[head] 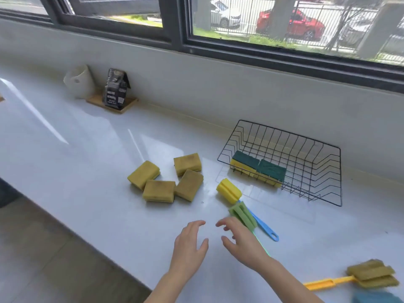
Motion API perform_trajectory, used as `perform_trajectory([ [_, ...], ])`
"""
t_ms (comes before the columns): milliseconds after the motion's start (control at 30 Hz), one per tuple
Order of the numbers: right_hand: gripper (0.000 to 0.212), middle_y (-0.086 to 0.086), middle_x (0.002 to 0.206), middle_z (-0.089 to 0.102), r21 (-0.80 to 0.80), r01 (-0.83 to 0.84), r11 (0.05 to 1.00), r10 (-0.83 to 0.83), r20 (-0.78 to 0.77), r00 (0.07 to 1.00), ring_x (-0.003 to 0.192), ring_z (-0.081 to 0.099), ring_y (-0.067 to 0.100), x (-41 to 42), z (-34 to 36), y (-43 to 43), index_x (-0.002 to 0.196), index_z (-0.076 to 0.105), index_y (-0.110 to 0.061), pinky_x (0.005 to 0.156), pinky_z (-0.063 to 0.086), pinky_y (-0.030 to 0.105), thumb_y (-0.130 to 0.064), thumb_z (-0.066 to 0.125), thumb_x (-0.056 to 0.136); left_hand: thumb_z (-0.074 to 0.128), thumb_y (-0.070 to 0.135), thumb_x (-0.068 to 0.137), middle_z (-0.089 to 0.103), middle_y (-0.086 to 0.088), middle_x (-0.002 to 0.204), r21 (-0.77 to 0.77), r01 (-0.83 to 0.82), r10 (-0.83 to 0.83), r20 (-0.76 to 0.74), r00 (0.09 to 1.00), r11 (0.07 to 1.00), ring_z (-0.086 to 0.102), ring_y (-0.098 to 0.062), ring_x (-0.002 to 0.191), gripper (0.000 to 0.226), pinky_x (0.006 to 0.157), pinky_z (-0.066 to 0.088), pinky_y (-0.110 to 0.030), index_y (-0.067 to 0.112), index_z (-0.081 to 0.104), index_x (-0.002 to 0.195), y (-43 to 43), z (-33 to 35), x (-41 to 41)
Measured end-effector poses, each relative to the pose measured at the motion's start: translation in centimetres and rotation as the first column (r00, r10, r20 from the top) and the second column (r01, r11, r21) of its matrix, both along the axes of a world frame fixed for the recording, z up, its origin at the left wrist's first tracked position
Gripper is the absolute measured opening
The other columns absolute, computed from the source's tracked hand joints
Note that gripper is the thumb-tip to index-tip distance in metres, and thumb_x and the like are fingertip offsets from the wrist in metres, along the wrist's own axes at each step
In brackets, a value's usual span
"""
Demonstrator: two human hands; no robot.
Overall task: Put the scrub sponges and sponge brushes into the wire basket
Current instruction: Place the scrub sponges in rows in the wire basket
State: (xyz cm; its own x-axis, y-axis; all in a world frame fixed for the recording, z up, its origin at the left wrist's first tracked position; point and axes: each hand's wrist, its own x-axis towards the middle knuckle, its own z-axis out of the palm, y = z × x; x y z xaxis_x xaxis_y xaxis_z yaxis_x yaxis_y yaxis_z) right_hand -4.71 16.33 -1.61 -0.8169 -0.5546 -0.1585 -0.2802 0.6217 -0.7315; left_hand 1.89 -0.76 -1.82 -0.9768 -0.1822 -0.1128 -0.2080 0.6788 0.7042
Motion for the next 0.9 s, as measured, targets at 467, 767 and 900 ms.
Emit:
perform_trajectory([
  [467, 0.051, -0.003, 0.142, 0.04, 0.108, 0.089, 0.99, -0.091, 0.013, 0.996, 0.126, 0.045, 0.014, -6.1, 0.4, -9.7, 0.136, 0.036, -0.021, 0.101, 0.043, 0.033, -0.033, 0.056, 0.091, 0.058, 0.019, 0.087, 0.052, 0.005, 0.129, 0.026, -0.118, 0.118, -0.033, 0.992, 0.993, 0.046, -0.016, 0.124, 0.044, 0.104, 0.038, -0.034, 0.018, 0.046, 0.129, -11.0, 1.3, -4.4],
  [767, 0.064, 0.01, 0.148, 0.032, 0.165, 0.389, 0.906, -0.403, 0.057, 0.913, 0.135, 0.03, 0.029, -12.5, 1.1, -16.2, 0.143, 0.026, -0.01, 0.108, 0.033, 0.042, -0.026, 0.056, 0.089, 0.059, 0.03, 0.084, 0.03, 0.003, 0.148, -0.107, 0.186, -0.172, 0.128, 0.977, 0.977, 0.029, -0.018, 0.136, 0.065, 0.109, 0.032, -0.037, 0.021, 0.027, 0.14, -17.5, 0.3, -10.8],
  [900, 0.058, 0.011, 0.14, 0.036, 0.399, 0.311, 0.863, -0.336, -0.006, 0.942, 0.129, 0.03, 0.032, -12.9, 0.4, -17.6, 0.139, 0.026, -0.011, 0.098, 0.042, 0.045, -0.011, 0.051, 0.086, 0.058, 0.033, 0.078, 0.017, 0.005, 0.152, -0.347, 0.312, -0.252, 0.209, 0.945, 0.884, 0.021, -0.018, 0.138, 0.075, 0.107, 0.029, -0.037, 0.024, 0.02, 0.142, -18.2, -1.5, -10.7],
])
